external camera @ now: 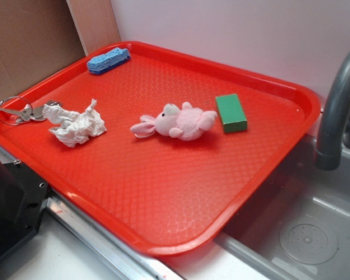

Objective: Grab the silver keys.

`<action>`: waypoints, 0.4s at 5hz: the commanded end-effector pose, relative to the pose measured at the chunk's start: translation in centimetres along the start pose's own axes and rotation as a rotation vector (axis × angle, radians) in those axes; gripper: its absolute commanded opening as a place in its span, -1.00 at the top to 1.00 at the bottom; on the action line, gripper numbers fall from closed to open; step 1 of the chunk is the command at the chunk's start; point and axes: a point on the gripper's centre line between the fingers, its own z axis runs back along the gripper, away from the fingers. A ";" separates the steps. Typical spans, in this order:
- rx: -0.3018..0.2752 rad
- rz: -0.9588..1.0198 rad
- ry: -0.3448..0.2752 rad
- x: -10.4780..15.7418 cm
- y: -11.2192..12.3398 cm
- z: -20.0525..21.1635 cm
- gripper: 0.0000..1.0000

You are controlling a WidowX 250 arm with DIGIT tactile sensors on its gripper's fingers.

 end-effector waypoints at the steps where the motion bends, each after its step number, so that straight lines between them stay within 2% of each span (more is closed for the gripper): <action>1: 0.000 0.000 0.000 0.0 0.0 0.0 -1.00; 2: -0.020 -0.092 0.001 0.0 2.7 -3.2 -1.00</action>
